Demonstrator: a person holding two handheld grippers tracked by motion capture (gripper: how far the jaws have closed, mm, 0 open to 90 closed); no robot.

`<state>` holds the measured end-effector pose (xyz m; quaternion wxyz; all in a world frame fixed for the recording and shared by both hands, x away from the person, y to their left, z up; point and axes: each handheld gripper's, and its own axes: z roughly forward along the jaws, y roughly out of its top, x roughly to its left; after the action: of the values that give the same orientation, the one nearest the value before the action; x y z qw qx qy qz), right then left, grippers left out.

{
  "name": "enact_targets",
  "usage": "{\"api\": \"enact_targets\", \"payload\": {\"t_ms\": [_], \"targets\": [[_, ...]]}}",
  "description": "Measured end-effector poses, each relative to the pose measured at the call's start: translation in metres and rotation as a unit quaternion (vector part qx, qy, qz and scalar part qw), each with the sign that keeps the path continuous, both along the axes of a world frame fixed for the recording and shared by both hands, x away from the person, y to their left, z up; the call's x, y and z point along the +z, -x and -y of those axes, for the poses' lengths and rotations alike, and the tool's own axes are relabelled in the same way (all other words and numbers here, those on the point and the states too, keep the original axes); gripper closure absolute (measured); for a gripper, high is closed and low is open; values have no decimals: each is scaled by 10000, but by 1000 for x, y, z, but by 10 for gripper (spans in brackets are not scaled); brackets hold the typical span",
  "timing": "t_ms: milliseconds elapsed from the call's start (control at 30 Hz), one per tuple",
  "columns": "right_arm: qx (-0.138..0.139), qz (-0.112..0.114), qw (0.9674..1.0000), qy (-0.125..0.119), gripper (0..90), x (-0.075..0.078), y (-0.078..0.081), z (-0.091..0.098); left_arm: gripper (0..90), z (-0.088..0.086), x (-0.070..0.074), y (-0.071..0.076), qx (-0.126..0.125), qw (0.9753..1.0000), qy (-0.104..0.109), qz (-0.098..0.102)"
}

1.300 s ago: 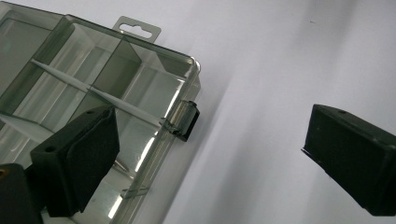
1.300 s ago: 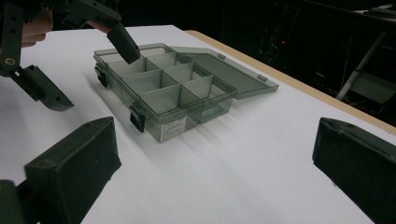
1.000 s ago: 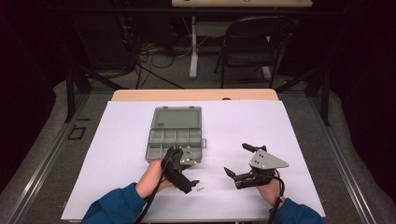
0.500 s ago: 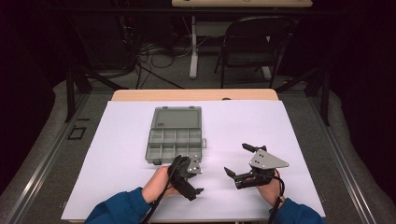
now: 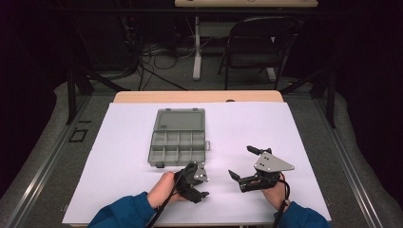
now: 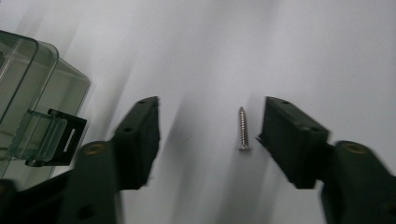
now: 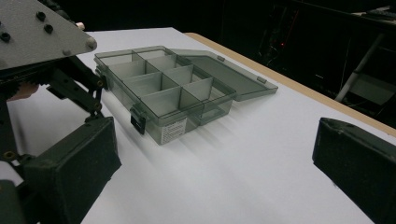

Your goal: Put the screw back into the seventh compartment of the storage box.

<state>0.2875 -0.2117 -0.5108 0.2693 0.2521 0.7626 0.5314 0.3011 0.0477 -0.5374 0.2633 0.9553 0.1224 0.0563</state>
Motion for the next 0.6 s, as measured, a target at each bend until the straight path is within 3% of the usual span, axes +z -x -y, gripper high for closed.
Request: {"api": "enact_targets", "payload": {"t_ms": [233,600], "targets": [[29,-66,9999,73,0,1,0,1,534,0,-2,1,-39,9999,20,-102],[24,4,10000,-11,0,1,0,-1,665,0,-2,2,-157,9996,25,-219]]}}
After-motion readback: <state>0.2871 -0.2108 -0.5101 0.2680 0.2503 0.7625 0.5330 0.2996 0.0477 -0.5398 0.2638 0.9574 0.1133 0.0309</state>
